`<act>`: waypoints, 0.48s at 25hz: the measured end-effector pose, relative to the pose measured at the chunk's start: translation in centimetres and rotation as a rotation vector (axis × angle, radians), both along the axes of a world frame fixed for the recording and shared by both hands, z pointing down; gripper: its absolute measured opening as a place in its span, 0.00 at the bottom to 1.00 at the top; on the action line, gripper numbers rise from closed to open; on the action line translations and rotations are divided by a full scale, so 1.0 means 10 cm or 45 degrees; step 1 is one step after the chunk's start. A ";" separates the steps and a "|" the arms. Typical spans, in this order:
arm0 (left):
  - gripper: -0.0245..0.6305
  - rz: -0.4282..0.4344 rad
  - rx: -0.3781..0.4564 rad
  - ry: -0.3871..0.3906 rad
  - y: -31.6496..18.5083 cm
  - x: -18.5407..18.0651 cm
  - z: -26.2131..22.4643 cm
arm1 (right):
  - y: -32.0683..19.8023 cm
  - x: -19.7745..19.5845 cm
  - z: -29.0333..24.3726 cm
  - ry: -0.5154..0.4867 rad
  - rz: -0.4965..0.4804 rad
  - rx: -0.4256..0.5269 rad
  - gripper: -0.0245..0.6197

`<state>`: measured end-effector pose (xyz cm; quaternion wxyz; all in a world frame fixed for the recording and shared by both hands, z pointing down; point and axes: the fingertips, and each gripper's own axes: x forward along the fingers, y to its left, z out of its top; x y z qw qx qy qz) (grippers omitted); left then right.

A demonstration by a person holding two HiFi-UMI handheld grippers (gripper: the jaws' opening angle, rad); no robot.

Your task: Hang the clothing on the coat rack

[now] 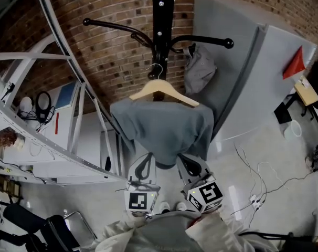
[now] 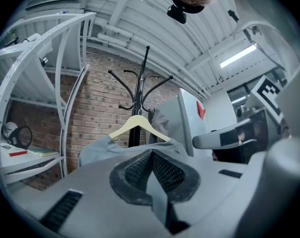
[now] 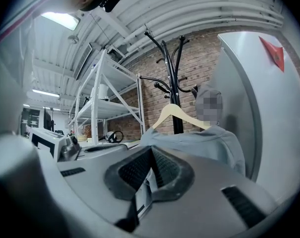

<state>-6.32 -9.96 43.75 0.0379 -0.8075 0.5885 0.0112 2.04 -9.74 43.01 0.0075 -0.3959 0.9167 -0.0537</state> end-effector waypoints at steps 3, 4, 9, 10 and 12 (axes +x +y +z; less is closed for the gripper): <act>0.05 0.014 -0.006 -0.008 -0.05 0.13 0.00 | -0.06 0.09 -0.02 0.005 -0.017 0.000 0.08; 0.05 0.011 0.001 -0.009 -0.07 0.16 -0.01 | -0.08 0.11 -0.02 0.004 -0.021 0.000 0.08; 0.05 -0.005 0.006 -0.032 -0.14 0.19 0.11 | -0.14 0.14 -0.03 0.000 -0.063 0.004 0.08; 0.05 -0.004 -0.004 -0.033 -0.15 0.21 0.09 | -0.15 0.14 -0.03 0.002 -0.071 0.004 0.08; 0.05 -0.005 -0.010 -0.031 -0.16 0.24 0.09 | -0.16 0.14 -0.04 0.007 -0.082 0.005 0.08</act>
